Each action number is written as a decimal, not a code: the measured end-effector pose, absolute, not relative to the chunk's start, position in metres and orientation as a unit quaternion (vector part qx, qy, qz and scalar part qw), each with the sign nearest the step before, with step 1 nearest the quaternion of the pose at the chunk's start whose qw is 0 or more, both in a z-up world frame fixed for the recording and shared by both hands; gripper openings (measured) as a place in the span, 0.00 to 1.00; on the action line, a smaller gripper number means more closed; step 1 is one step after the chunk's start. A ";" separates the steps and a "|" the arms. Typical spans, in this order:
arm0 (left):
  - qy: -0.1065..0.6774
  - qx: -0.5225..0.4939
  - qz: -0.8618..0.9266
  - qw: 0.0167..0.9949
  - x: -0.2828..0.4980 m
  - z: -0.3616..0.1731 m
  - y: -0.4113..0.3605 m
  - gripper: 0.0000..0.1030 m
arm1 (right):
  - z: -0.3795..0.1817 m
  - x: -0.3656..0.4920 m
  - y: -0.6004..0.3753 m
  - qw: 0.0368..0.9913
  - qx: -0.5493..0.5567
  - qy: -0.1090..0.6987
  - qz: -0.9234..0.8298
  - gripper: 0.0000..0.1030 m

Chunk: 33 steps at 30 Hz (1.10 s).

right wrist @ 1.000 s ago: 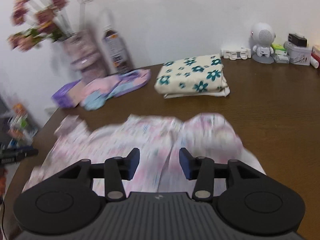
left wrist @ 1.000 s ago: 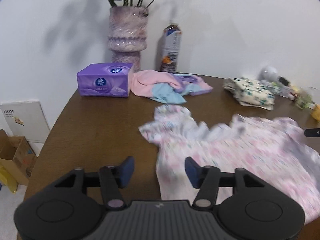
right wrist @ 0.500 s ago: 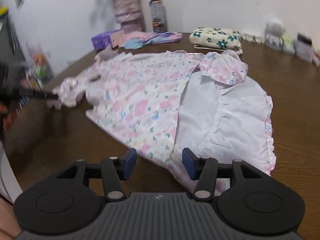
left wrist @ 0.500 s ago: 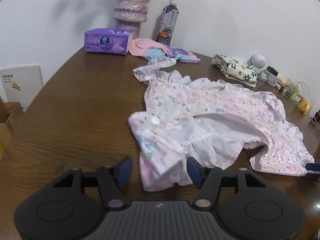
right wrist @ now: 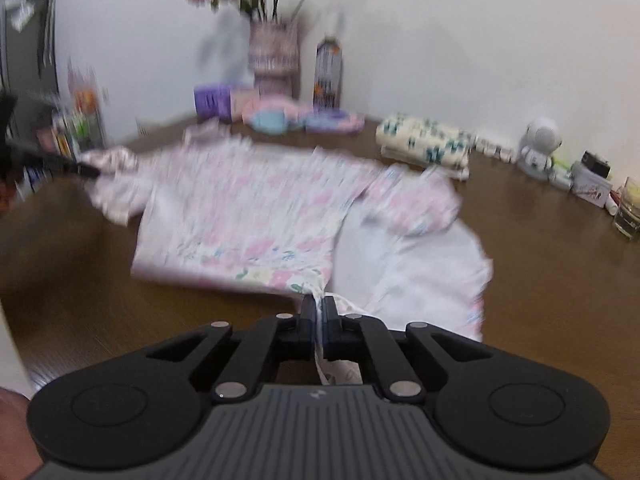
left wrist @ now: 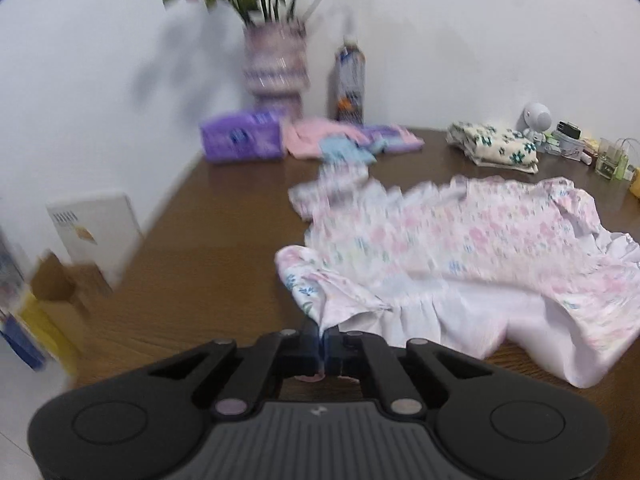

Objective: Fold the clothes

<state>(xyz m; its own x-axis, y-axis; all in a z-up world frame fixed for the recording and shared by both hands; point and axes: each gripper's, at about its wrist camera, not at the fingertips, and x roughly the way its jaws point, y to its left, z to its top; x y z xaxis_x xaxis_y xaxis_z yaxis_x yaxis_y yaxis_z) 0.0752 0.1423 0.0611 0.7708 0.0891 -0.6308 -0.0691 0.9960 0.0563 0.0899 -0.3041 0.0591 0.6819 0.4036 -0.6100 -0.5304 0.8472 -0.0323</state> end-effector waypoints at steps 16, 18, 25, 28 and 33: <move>0.313 0.005 -0.011 0.950 0.002 0.070 0.132 0.40 | 0.063 0.056 -0.323 0.881 -0.038 0.336 0.331 0.37; 0.303 0.015 -0.056 0.951 0.005 0.073 0.111 0.40 | 0.070 0.066 -0.332 0.894 -0.013 0.326 0.307 0.37; 0.344 0.042 -0.127 0.929 0.046 0.047 0.047 0.39 | 0.036 0.110 -0.315 0.895 -0.033 0.374 0.242 0.37; 0.343 0.038 -0.125 0.930 0.058 0.052 0.047 0.40 | 0.046 0.113 -0.306 0.906 -0.069 0.340 0.240 0.37; 0.344 0.053 -0.070 0.935 0.104 0.080 0.071 0.43 | 0.053 0.140 -0.273 0.906 -0.196 0.314 0.205 0.48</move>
